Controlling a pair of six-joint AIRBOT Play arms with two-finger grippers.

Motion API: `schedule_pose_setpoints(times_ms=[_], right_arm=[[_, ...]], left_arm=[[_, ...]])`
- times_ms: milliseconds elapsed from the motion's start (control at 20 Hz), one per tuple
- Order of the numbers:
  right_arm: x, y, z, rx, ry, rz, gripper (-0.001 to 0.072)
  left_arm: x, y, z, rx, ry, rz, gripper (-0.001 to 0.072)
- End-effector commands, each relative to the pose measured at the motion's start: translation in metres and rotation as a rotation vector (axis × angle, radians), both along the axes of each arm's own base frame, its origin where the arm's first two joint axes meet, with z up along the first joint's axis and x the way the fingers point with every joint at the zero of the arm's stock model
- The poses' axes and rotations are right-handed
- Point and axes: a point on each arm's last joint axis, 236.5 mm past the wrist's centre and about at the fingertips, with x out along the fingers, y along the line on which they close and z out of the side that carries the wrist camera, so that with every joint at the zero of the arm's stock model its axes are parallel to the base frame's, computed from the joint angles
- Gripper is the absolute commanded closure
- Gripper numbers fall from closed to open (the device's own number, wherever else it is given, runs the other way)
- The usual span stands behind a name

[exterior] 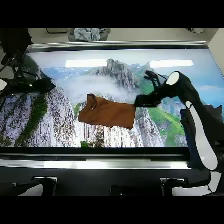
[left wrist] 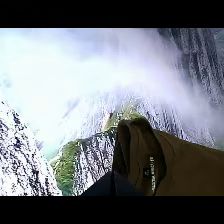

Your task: Fold the shirts.

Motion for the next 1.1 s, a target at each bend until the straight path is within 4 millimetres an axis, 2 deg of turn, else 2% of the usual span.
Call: schedule_pose_setpoints(times_ms=[0, 100, 150, 300, 350, 400, 500, 550, 600, 700, 800, 900, 1050], right_arm=[[-0.038, -0.029, -0.039, -0.032, 0.158, -0.065, 0.0048], [-0.032, 0.003, -0.058, 0.074, 0.128, -0.146, 0.0048], [-0.024, 0.012, -0.067, 0.1, 0.095, -0.197, 0.0048], [-0.009, 0.033, -0.076, 0.196, 0.09, -0.275, 0.0054], [-0.006, 0.041, -0.075, 0.238, 0.092, -0.281, 0.0099], [-0.004, 0.047, -0.074, 0.273, 0.092, -0.279, 0.0111], [-0.002, 0.049, -0.074, 0.289, 0.083, -0.275, 0.0282], [-0.001, 0.05, -0.073, 0.294, 0.068, -0.264, 0.0412], [-0.001, 0.053, -0.07, 0.306, 0.056, -0.24, 0.0666], [-0.005, 0.061, -0.051, 0.357, 0.029, -0.133, 0.0679], [0.001, 0.053, -0.015, 0.367, -0.054, -0.017, 0.0679], [0.022, 0.021, 0.032, 0.329, -0.154, -0.028, 0.0679], [0.045, -0.063, 0.108, 0.25, -0.279, -0.168, 0.0679]], left_arm=[[-0.001, 0.003, -0.002, 0.015, -0.003, -0.011, 0.0681], [-0.001, 0.002, -0.002, 0.014, -0.004, -0.011, 0.0681], [-0.001, 0.001, -0.001, 0.004, -0.004, -0.012, 0.0681], [0.0, -0.009, 0.005, -0.04, -0.02, -0.03, 0.0681], [0.001, -0.011, 0.008, -0.053, -0.03, -0.031, 0.0681], [0.003, -0.013, 0.011, -0.066, -0.038, -0.028, 0.0681], [0.005, -0.012, 0.012, -0.069, -0.045, -0.023, 0.0681], [0.004, -0.012, 0.012, -0.068, -0.045, -0.023, 0.0681], [0.004, -0.012, 0.012, -0.068, -0.044, -0.023, 0.0681], [0.004, -0.012, 0.011, -0.065, -0.044, -0.023, 0.0681], [0.004, -0.012, 0.011, -0.064, -0.044, -0.023, 0.0681], [0.004, -0.012, 0.011, -0.064, -0.043, -0.023, 0.0681], [0.005, -0.011, 0.01, -0.063, -0.041, -0.023, 0.0681]])
